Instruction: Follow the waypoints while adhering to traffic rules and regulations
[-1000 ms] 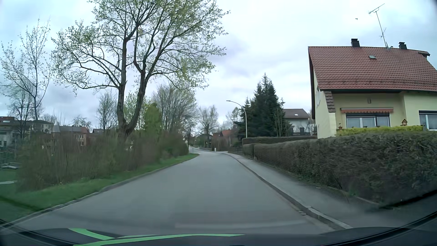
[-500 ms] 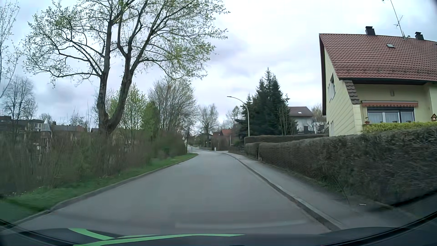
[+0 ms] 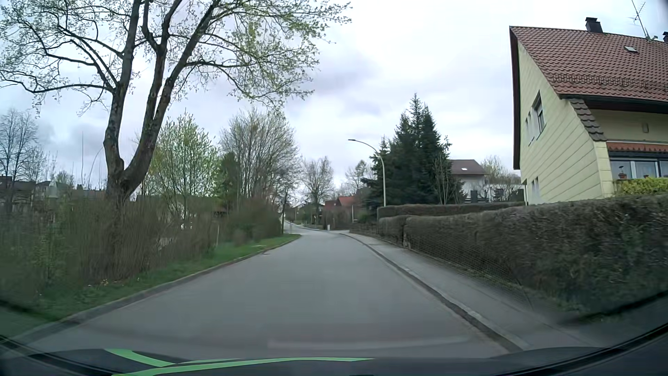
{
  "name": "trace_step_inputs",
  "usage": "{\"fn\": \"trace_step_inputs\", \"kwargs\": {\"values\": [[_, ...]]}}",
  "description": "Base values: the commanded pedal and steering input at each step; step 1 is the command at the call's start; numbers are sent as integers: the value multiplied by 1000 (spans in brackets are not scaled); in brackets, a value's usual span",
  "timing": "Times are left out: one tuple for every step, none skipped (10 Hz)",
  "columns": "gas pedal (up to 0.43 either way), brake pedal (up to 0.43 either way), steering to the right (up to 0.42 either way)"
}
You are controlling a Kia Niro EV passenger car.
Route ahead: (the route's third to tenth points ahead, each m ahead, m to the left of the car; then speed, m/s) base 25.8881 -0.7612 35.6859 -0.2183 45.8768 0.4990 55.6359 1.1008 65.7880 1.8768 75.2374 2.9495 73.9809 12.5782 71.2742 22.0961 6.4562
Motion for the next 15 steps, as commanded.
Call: {"fn": "trace_step_inputs", "kwargs": {"values": [[260,0,-1],[260,0,-1],[260,0,0],[260,0,0],[260,0,0],[248,0,2],[248,0,5],[248,0,5],[248,0,6],[248,0,7],[248,0,8],[248,0,8],[240,0,9],[240,0,9],[240,0,9]]}}
